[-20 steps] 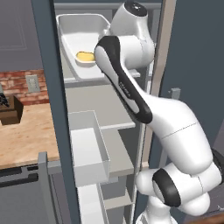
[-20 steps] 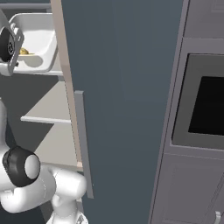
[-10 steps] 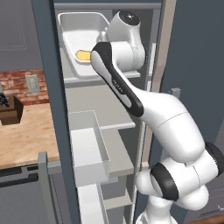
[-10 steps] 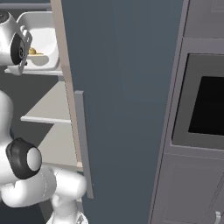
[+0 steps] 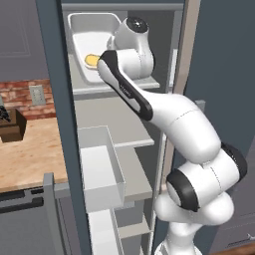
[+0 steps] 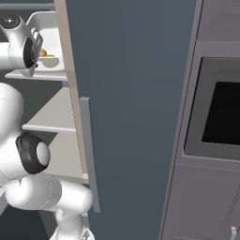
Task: Take the lemon and potato out of the freezer and place them in the tupperware container on the counter. Then put the tupperware containing the vegetables back in the freezer.
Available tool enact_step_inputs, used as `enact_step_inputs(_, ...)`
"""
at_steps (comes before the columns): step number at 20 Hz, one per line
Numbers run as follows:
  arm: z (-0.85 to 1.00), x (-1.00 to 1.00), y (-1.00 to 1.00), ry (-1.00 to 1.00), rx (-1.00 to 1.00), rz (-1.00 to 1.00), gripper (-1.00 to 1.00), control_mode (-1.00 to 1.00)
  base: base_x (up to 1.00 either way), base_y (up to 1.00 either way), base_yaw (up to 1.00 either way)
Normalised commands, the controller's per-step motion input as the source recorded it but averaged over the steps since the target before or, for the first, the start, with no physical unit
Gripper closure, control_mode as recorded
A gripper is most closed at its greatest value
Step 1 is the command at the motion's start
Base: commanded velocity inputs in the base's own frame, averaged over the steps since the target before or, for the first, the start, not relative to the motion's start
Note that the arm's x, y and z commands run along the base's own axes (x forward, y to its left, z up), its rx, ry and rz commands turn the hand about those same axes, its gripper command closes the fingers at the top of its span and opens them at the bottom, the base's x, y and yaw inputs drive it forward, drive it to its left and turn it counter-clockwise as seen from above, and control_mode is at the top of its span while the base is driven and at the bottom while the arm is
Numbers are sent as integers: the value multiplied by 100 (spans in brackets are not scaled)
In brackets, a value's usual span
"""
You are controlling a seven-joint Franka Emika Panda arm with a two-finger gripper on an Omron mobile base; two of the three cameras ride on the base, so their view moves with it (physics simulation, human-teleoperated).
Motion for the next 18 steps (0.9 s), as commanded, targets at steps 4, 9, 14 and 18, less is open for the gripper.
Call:
enact_step_inputs(4, 0, 54, 3, -1, 0, -4, 100, -100, 0, 0, 0)
enact_step_inputs(9, 0, 45, 7, -2, 0, -3, 100, -100, 0, 0, 0)
enact_step_inputs(14, -1, 35, 10, -4, 0, -3, 100, -100, 0, 0, 0)
enact_step_inputs(18, -1, 18, 15, -4, 0, -2, -100, -100, 0, 0, 0)
